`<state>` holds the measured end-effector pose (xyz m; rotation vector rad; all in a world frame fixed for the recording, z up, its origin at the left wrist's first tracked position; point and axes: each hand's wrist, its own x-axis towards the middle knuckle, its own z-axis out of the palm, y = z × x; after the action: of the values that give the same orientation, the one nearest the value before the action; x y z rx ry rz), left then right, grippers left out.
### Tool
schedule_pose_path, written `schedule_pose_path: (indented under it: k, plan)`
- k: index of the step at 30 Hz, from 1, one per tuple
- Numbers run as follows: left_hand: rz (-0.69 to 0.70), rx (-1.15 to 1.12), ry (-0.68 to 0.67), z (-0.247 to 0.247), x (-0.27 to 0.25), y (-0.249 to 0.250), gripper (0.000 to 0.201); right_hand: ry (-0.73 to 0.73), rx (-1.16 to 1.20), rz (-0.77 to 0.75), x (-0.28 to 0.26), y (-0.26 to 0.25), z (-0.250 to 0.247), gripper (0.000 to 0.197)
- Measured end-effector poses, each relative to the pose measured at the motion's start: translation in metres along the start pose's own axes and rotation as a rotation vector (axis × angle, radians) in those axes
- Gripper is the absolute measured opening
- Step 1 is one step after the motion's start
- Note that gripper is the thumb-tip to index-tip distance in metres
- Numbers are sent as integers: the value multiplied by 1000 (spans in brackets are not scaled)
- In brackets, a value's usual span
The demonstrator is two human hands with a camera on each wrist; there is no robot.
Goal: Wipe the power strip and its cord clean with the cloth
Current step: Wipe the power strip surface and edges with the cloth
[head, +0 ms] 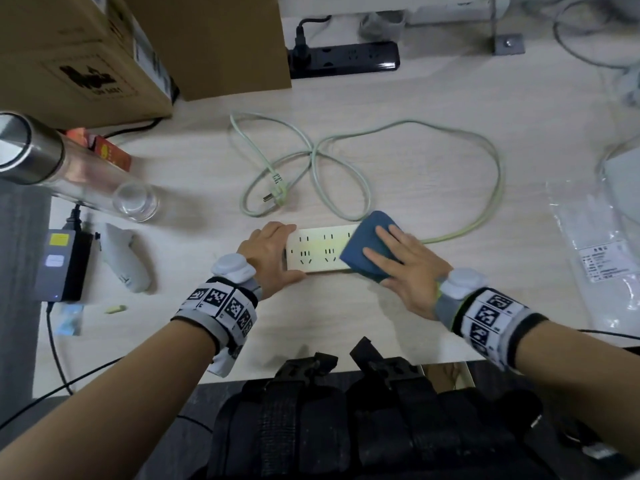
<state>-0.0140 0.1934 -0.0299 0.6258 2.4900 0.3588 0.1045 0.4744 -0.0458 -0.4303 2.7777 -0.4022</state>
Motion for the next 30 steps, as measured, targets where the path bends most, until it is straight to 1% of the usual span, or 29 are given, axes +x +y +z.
schedule_pose_path:
  k: [2, 4, 7, 9, 10, 11, 13, 14, 18, 20, 23, 26, 30]
  plan:
    - [-2, -11, -9, 0, 1, -2, 87, 2, -23, -28, 0, 0, -1, 59]
    - [2, -8, -11, -1, 3, -3, 84, 1, -68, -88, 12, -12, 2, 54]
    - [20, -23, 9, -1, 5, -3, 78, -24, -111, -216, 46, -47, 11, 52]
    - [16, -31, 6, 0, 6, -2, 75, -65, -127, -238, 66, -71, 7, 53]
    - [12, -30, 4, 2, 6, -3, 74, -52, -133, -248, 72, -79, 5, 53]
    - [11, -31, 7, 2, 5, -3, 74, -74, -144, -258, 75, -81, 2, 54]
    - [20, -37, 12, 3, 4, -4, 79, -125, -159, -235, 66, -66, 0, 60]
    - [18, -25, 8, 2, 4, -5, 82, -120, -146, -210, 58, -55, -2, 63]
    - [1, 25, -33, -2, 4, -2, 84, -134, -192, -87, 20, -3, -10, 54]
    - [-7, 23, -40, -3, 4, -2, 84, -124, -185, -63, 6, 12, -11, 54]
    - [-19, 24, -42, -4, 4, -1, 84, -139, -186, -80, 11, 2, -10, 57]
    - [-32, 31, -33, -2, 4, 2, 85, -160, -207, -139, 34, -25, 0, 61]
    - [-48, 12, -19, -1, 5, 2, 83, -138, -159, -190, 70, -57, 4, 76]
